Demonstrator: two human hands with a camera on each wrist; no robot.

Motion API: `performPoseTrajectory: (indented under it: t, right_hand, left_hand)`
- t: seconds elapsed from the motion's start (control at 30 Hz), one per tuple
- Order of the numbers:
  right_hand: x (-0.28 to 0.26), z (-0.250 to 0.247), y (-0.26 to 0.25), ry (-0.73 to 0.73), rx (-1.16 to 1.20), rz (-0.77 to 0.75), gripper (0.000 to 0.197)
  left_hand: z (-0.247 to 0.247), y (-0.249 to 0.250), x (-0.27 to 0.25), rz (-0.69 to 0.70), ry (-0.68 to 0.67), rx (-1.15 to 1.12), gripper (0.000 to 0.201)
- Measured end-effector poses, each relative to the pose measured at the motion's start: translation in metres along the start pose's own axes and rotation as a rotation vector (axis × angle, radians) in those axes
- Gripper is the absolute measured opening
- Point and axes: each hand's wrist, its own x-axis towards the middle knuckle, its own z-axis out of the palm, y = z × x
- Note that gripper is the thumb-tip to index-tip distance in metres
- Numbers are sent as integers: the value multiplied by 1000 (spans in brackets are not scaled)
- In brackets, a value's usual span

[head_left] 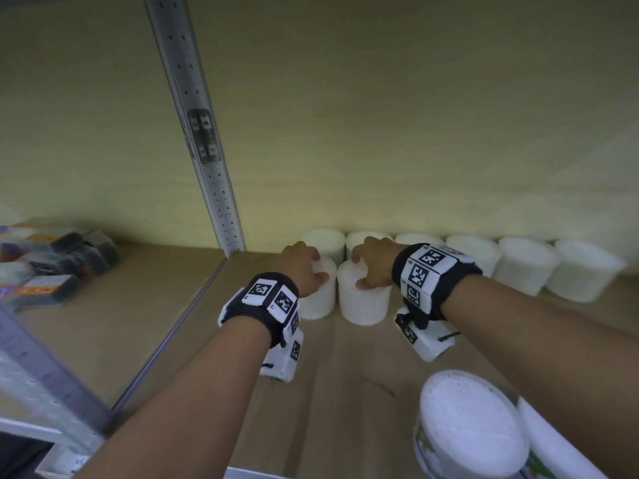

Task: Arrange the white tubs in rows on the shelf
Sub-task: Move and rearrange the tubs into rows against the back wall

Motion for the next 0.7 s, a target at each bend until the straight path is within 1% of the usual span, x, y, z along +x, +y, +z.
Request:
performPoseTrajectory:
  t: [0.23,0.47,0.53,0.63,0.7]
  right_hand:
    - [2,2,5,-22,74,-10,61]
    - [0,0,7,-67,165,-69,63]
    - [-1,-1,7,-31,195,-69,60]
    - [-1,-3,4,77,133,-31,48]
    - [-1,-2,1,78,87,-14,51]
  left_hand:
    - [2,-2,0,-3,12,-30,50]
    - [3,-2,-2,9,26,-53,50]
    - [4,-2,-2,0,29,-71,50]
    - [3,-2,-2,3,38,-74,50]
    - [2,-1,-4,11,26,-46,50]
